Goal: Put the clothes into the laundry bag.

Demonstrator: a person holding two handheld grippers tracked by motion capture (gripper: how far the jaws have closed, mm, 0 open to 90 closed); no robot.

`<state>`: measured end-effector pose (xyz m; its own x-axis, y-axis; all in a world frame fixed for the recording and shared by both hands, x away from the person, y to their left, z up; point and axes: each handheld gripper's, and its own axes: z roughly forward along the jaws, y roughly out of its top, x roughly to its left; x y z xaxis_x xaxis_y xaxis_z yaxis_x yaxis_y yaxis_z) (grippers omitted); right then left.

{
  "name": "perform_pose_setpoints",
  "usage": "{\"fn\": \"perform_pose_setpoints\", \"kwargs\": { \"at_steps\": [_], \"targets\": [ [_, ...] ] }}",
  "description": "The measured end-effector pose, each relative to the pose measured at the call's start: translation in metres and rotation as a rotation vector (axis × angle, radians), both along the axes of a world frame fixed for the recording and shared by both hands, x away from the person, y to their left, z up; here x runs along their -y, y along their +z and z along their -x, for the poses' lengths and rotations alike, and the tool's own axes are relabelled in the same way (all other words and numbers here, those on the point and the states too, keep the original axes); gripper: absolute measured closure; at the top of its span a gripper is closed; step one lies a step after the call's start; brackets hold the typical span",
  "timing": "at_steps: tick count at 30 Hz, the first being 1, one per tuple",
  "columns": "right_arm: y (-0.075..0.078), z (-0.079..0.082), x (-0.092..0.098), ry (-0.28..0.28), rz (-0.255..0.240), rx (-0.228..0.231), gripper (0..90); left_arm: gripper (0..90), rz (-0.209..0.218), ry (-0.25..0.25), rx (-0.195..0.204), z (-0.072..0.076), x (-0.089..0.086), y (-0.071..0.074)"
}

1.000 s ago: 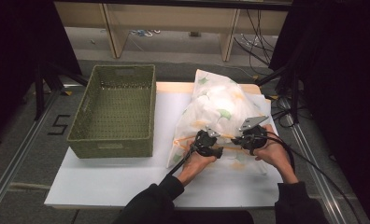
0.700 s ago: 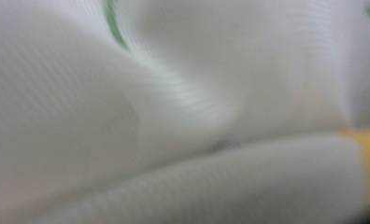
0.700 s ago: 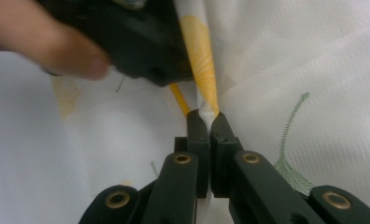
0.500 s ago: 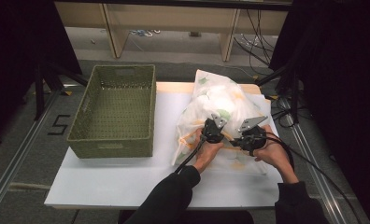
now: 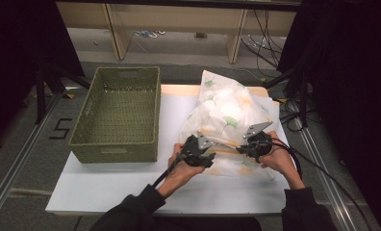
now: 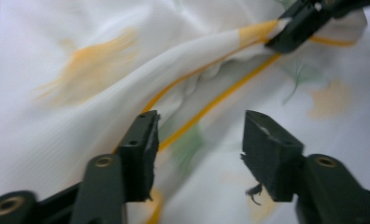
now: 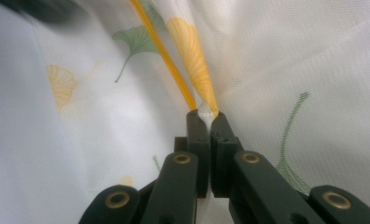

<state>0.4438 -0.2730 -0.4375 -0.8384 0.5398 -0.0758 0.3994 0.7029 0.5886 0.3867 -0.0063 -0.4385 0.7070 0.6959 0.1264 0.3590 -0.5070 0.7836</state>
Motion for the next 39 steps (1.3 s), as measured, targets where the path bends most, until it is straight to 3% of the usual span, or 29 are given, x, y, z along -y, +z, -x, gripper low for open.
{"fn": "perform_pose_setpoints", "kwargs": {
  "at_steps": [1, 2, 6, 8, 9, 10, 11, 13, 14, 15, 16, 17, 18, 19, 20, 21, 22, 23, 25, 26, 27, 29, 32, 33, 35, 39],
  "targets": [
    [0.0, 0.0, -0.001, 0.002, 0.001, -0.002, 90.0, 38.3, -0.036, 0.035, 0.051, 0.013, -0.022, 0.005],
    [0.0, 0.0, -0.001, 0.002, 0.001, -0.002, 90.0, 37.2, -0.036, 0.035, 0.051, 0.013, -0.022, 0.005],
    [-0.001, 0.003, -0.001, 0.01, 0.005, -0.006, 90.0, 33.2, -0.078, 0.086, 0.047, 0.03, -0.05, 0.001],
    [-0.001, 0.005, 0.001, 0.008, 0.012, -0.015, 90.0, 31.1, -0.076, 0.123, -0.018, 0.029, -0.056, -0.008],
    [-0.001, 0.005, 0.001, 0.008, 0.012, -0.015, 90.0, 31.1, -0.093, 0.1, -0.011, 0.023, -0.06, -0.012],
    [-0.002, 0.006, 0.001, 0.001, 0.013, -0.024, 90.0, 30.6, -0.079, 0.1, -0.04, 0.02, -0.059, -0.018],
    [-0.003, 0.008, 0.002, 0.007, 0.008, -0.033, 90.0, 29.9, -0.043, 0.121, -0.103, 0.013, -0.056, -0.028],
    [-0.005, 0.008, 0.002, 0.022, 0.016, -0.038, 90.0, 32.7, -0.056, 0.118, -0.109, 0.008, -0.054, -0.032],
    [-0.005, 0.008, 0.002, 0.022, 0.016, -0.038, 90.0, 32.7, -0.039, 0.123, -0.139, 0.005, -0.053, -0.037],
    [-0.007, 0.006, 0.002, 0.028, 0.02, -0.028, 90.0, 44.1, -0.022, 0.119, -0.191, 0.0, -0.055, -0.04],
    [-0.007, 0.006, 0.002, 0.028, 0.02, -0.028, 90.0, 44.1, 0.039, 0.117, -0.234, -0.003, -0.055, -0.043],
    [-0.007, 0.007, 0.001, 0.022, 0.016, -0.033, 90.0, 57.5, 0.041, 0.087, -0.244, -0.005, -0.058, -0.044],
    [-0.008, 0.005, 0.0, 0.021, 0.017, -0.032, 90.0, 79.1, 0.025, 0.069, -0.222, -0.007, -0.061, -0.043],
    [-0.009, 0.003, 0.0, 0.021, 0.017, -0.027, 90.0, 84.8, 0.06, 0.054, -0.229, -0.005, -0.066, -0.038],
    [-0.009, 0.003, 0.0, 0.021, 0.017, -0.027, 90.0, 87.1, 0.06, 0.054, -0.229, -0.005, -0.066, -0.038],
    [-0.014, -0.003, 0.0, 0.007, 0.027, -0.022, 90.0, 87.5, 0.08, 0.027, -0.207, 0.001, -0.073, -0.03],
    [-0.014, -0.003, 0.0, 0.007, 0.027, -0.022, 90.0, 87.7, 0.08, 0.027, -0.207, 0.001, -0.073, -0.03],
    [-0.02, -0.009, -0.002, -0.012, 0.044, -0.015, 90.0, 87.9, 0.107, 0.005, -0.206, 0.007, -0.082, -0.024],
    [-0.022, -0.012, -0.002, -0.023, 0.051, -0.019, 90.0, 88.1, 0.13, 0.003, -0.213, 0.011, -0.086, -0.022],
    [-0.024, -0.014, -0.003, -0.039, 0.044, -0.019, 90.0, 88.1, 0.163, -0.004, -0.226, 0.013, -0.089, -0.021],
    [-0.027, -0.022, -0.004, -0.057, 0.027, 0.017, 90.0, 88.0, 0.165, -0.018, -0.23, 0.016, -0.091, -0.02],
    [-0.026, -0.024, -0.005, -0.085, 0.031, 0.014, 90.0, 88.0, 0.138, -0.034, -0.223, 0.019, -0.088, -0.022],
    [-0.024, -0.026, -0.008, -0.095, 0.057, 0.03, 89.9, 80.9, 0.126, -0.073, -0.259, 0.016, -0.084, -0.027],
    [-0.024, -0.023, -0.008, -0.062, 0.066, 0.027, 89.8, 66.6, 0.13, -0.064, -0.283, 0.014, -0.081, -0.028],
    [-0.022, -0.016, -0.007, -0.033, 0.076, 0.03, 89.7, 59.1, 0.152, -0.054, -0.299, 0.013, -0.079, -0.028],
    [-0.014, 0.0, -0.005, 0.028, 0.07, 0.026, 89.7, 56.6, 0.205, -0.037, -0.303, 0.004, -0.083, -0.023]
  ]
}}
